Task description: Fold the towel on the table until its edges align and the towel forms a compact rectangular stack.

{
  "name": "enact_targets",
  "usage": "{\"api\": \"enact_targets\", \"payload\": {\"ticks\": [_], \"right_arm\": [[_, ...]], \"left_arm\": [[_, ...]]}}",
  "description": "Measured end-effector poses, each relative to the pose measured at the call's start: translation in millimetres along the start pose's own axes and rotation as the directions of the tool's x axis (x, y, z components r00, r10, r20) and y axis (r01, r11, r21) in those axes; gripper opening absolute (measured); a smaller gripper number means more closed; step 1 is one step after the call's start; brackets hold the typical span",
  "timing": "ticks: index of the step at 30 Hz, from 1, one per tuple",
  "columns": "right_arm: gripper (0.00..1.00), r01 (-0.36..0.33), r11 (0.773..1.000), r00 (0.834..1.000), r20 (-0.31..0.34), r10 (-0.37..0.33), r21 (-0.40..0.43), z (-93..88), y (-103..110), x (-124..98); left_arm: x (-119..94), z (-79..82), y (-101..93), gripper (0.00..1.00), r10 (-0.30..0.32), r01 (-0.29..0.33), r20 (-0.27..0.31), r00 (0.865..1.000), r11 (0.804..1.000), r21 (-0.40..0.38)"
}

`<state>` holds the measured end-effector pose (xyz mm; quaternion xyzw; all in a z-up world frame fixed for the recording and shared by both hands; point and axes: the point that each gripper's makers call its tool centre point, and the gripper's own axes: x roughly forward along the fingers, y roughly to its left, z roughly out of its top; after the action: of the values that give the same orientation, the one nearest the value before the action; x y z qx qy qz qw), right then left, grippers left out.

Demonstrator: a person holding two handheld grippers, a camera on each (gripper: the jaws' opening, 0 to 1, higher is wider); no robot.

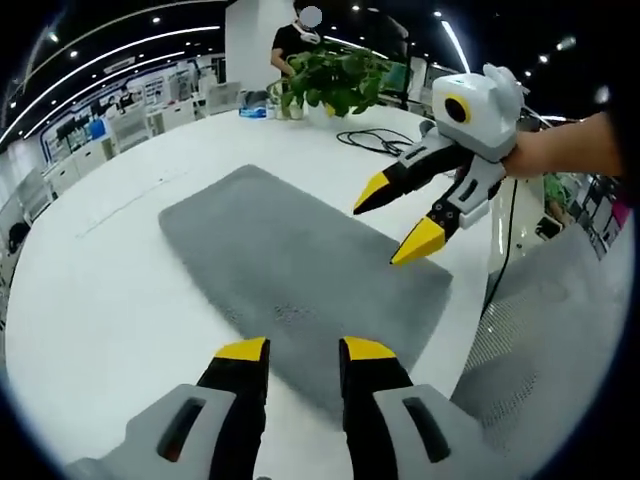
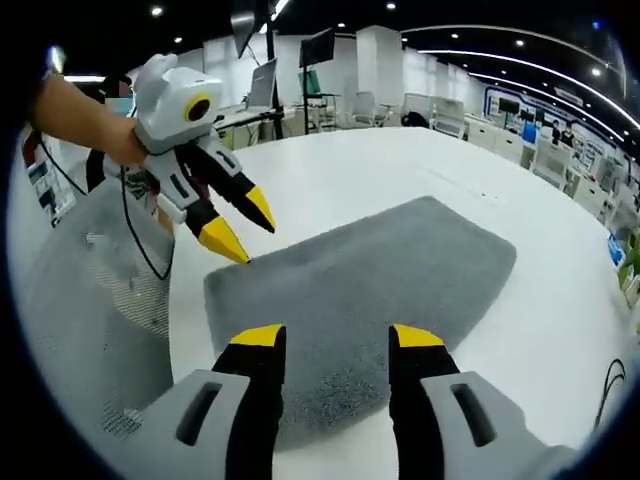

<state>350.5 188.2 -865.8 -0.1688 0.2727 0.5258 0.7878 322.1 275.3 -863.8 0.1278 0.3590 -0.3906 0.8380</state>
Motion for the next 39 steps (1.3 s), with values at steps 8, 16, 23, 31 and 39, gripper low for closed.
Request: {"api": "enact_targets", "payload": {"ticks": [8, 16, 23, 31, 39], "right_arm": [[0.43, -0.056, 0.998, 0.998, -0.02, 0.056, -0.005, -19.8, 28, -4], [0.43, -0.133, 0.985, 0.988, -0.089, 0.124, -0.111, -41.6, 50, -9], [0.42, -0.129, 0.977, 0.984, -0.143, 0.105, -0.17, -56.2, 58, -3], [0.36, -0.104, 0.961, 0.983, -0.172, 0.06, -0.255, -68.2, 50, 7], [0.26, -0.081, 0.968, 0.984, -0.171, 0.04, -0.239, -68.6, 48, 7]], "left_arm": [[4, -15.5, -29.8, 0.34, -0.067, 0.069, -0.03, 0.997, 0.995, 0.067], [10, -31.8, -44.0, 0.41, -0.08, 0.097, -0.095, 0.992, 0.978, 0.187], [18, -44.3, -45.8, 0.4, -0.053, 0.09, -0.145, 0.988, 0.962, 0.259], [25, -46.7, -41.5, 0.36, -0.029, 0.077, -0.174, 0.984, 0.958, 0.275], [27, -45.8, -36.6, 0.29, -0.006, 0.048, -0.168, 0.986, 0.968, 0.246]]}}
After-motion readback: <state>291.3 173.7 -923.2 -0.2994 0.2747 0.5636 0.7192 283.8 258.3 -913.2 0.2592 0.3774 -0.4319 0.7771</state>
